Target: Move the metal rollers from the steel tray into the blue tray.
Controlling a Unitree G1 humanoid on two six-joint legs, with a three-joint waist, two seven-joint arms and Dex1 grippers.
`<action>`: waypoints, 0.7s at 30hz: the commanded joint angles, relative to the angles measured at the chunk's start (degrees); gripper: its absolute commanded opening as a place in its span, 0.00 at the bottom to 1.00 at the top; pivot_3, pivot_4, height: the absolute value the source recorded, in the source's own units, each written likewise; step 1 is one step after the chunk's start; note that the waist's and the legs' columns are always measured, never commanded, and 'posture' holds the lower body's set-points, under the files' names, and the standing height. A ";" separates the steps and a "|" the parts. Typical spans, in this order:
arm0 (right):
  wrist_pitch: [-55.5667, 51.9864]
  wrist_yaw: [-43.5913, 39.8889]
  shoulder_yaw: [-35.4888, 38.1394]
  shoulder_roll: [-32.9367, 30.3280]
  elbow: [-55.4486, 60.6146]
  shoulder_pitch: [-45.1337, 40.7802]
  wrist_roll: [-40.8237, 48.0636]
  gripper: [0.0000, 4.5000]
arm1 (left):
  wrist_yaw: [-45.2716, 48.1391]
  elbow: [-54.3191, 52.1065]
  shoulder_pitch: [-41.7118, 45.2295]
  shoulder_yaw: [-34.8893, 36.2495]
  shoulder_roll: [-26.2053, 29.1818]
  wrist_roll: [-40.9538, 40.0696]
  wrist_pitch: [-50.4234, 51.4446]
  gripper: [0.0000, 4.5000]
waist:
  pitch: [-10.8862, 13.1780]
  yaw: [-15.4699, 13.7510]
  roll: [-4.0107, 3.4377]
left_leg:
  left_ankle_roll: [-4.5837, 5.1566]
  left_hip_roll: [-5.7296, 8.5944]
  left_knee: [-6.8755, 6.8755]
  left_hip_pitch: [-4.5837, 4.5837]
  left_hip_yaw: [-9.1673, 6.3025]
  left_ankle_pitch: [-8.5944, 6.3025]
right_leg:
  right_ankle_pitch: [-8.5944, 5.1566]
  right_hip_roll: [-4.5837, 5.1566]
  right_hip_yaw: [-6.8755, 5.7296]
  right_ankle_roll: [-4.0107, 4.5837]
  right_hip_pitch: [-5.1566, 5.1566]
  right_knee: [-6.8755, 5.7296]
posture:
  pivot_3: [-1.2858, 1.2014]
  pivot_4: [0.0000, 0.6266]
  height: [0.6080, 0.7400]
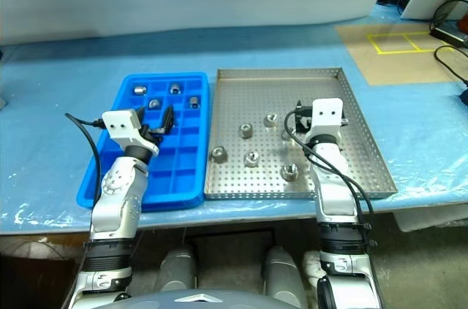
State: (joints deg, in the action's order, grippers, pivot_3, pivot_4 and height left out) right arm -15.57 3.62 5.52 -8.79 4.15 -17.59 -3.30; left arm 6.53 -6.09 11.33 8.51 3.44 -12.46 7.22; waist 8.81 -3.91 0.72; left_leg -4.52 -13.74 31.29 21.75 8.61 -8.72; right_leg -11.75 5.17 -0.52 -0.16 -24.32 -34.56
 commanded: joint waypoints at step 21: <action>0.23 -0.47 0.44 0.08 4.36 1.67 0.32 0.95 | 1.22 0.14 0.26 0.46 0.49 -0.65 -1.75 0.90 | 0.00 0.01 0.00 | 0.00 0.00 0.00 -0.01 0.01 0.00 | 0.00 0.00 0.01 0.00 0.00 0.00 | 0.51 0.24 1.00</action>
State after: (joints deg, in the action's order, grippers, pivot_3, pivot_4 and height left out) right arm -15.72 3.22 5.54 -8.77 5.40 -15.72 -3.24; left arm 7.28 -5.21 11.32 8.51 3.44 -12.46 6.75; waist 8.82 -3.90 0.72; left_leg -4.52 -13.74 31.28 21.74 8.62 -8.72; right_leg -11.75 5.17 -0.51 -0.16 -24.32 -34.55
